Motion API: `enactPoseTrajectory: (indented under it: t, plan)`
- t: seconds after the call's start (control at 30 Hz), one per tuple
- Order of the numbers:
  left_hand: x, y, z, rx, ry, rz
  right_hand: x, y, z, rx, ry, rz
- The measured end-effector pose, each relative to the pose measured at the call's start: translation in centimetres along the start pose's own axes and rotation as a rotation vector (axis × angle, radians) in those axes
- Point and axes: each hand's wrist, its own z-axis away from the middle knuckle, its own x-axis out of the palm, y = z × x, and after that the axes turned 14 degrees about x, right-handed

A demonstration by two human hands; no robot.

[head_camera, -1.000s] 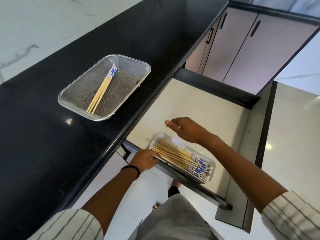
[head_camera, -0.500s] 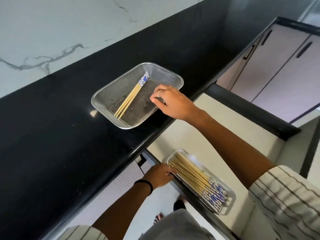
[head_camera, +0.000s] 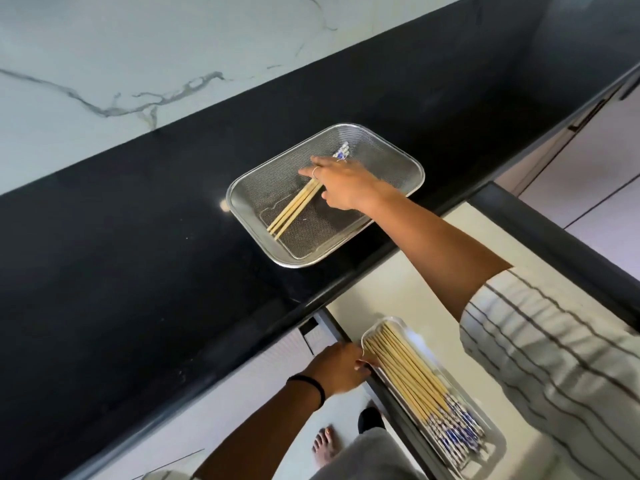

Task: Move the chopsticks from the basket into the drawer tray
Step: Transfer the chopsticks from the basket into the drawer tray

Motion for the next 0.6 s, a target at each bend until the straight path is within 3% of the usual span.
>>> enactPoseTrajectory:
  t: [0.23,0.43,0.6]
  plan:
    - [0.1,0.2,0.2,0.003,0.001,-0.045,1.0,-0.3,-0.3,-0.046,0.053,0.238]
    - [0.2,0.4,0.4,-0.002,0.006,-0.074,-0.6,0.7,1.1,-0.141,0.235,0.198]
    - [0.3,0.5,0.3,0.013,-0.014,-0.147,-3.5,1.8,5.0,-0.101,0.399,0.08]
